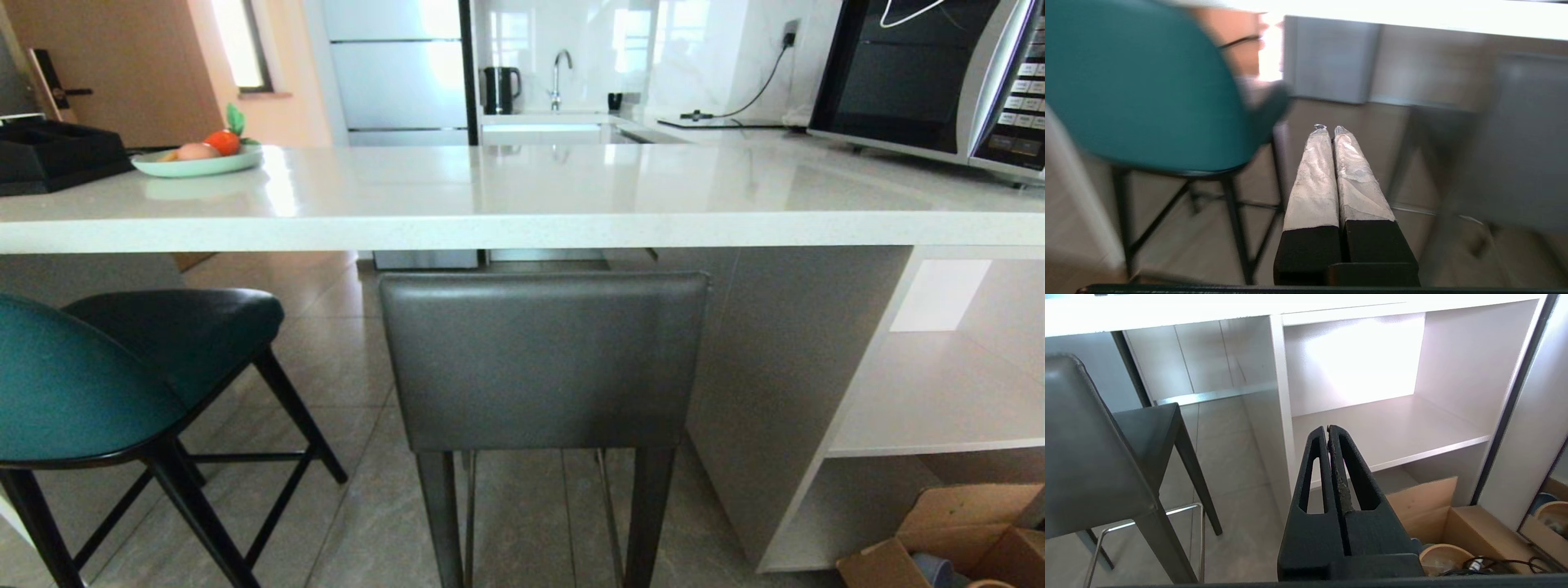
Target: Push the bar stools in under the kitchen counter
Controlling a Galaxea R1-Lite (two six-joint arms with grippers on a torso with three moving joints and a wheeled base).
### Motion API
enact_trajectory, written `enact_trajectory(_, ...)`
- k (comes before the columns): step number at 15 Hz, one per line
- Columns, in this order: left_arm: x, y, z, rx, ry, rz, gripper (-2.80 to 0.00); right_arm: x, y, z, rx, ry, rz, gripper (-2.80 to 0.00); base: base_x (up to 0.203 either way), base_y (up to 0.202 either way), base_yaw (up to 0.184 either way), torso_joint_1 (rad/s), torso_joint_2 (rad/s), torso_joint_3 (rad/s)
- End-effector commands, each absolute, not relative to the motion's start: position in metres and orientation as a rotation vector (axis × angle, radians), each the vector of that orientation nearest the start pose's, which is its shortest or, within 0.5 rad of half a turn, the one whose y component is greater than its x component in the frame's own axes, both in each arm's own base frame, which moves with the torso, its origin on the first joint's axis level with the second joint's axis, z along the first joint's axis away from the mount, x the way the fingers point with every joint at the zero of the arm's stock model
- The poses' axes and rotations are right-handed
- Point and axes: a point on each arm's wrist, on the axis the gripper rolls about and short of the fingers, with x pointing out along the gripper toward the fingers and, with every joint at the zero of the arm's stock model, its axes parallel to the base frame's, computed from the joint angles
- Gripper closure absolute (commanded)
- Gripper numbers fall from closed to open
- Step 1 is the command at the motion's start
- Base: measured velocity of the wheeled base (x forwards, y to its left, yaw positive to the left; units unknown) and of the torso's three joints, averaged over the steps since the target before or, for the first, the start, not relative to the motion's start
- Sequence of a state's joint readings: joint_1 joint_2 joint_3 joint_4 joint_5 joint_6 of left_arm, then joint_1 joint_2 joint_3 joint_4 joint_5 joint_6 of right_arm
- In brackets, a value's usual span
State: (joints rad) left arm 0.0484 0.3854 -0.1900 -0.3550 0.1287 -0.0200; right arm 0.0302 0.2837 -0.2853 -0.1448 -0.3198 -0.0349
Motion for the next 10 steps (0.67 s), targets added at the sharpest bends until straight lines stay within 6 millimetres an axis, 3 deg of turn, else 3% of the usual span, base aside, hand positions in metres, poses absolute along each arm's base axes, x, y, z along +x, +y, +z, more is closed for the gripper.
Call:
enact_trajectory(1,-0.007,-0.001,0.162,-0.01,-0.22,0.097,0.0,-0.029,-0.008,0.177,-0.006,-0.163,-0.293,0.0,0.0,0.0,0.0,0.0,0.0,0.0)
enact_trajectory(4,-0.005,-0.003,0.154,0.006,-0.189,0.0,0.0,-0.045,-0.006,0.17,-0.009,-0.196,-0.236,0.0,0.0,0.0,0.0,0.0,0.0,0.0)
enact_trajectory(7,-0.001,-0.005,0.137,0.034,-0.13,-0.087,0.0,-0.06,-0.004,0.149,-0.02,-0.181,-0.159,0.0,0.0,0.0,0.0,0.0,0.0,0.0)
enact_trajectory(10,-0.002,-0.01,0.126,0.015,-0.017,-0.331,0.0,-0.059,-0.002,0.143,-0.032,-0.135,-0.043,0.0,0.0,0.0,0.0,0.0,0.0,0.0)
